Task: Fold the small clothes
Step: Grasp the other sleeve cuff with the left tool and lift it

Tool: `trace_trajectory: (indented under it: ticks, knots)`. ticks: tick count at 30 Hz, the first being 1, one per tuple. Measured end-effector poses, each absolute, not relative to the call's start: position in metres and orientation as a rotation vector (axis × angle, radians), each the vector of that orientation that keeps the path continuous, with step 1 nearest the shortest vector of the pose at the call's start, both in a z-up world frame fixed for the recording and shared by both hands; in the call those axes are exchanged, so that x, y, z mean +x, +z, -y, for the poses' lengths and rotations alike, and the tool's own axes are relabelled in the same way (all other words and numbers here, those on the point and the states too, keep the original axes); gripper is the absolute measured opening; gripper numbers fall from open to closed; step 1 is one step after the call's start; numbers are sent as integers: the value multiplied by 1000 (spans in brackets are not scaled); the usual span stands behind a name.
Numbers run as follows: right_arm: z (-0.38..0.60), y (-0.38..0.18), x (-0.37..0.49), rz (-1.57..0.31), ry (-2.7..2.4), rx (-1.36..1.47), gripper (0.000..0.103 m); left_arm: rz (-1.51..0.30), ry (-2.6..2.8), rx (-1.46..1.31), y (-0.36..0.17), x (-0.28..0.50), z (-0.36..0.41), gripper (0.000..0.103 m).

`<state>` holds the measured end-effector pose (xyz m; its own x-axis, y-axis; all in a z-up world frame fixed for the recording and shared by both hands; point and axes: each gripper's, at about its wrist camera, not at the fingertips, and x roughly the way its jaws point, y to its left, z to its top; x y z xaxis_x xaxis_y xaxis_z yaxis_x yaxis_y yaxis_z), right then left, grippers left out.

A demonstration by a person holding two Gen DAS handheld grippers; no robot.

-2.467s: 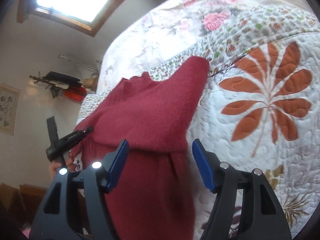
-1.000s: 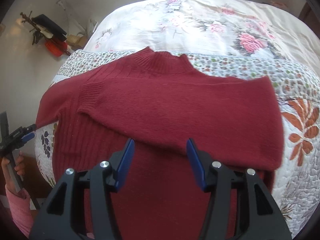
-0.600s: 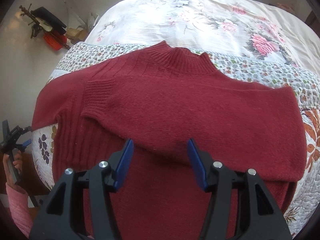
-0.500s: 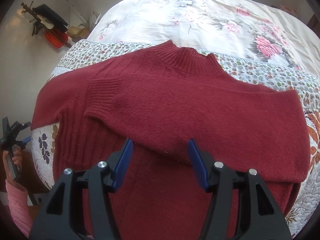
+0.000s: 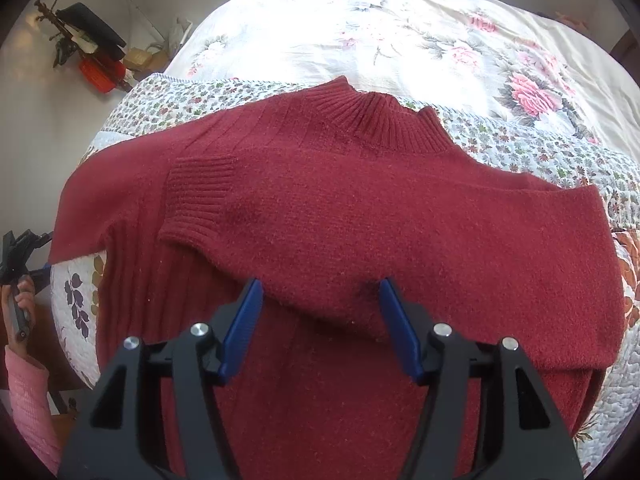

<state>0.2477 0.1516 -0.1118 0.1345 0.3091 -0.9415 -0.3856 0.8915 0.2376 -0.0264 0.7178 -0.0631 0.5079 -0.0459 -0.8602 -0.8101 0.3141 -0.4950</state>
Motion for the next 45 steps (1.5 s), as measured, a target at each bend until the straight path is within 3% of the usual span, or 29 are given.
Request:
trace_trajectory:
  ticks: [1,4,12,20,35,45]
  knots:
    - [-151,-112,247,-1344,505,-67,61,-902,616,-1153,-61,-27,-719,28]
    - [-146,-111,246,-1344,504,-55,61,-855,611,-1132,-53,-30,-722,7]
    - [-134,-102,237,-1329,506,-40,64,-763,607,-902,-1,-14,-691,6]
    - [-110,-97,230,-1317,487,-20,64,-762,391,-604,40,47,-598,6]
    - [-51,-98,221,-1306,410,8,65,-927,35,-436,2,152,-423,6]
    - [-28,-104,221,-1308,384,33,65,-994,-131,-383,-27,172,-326,6]
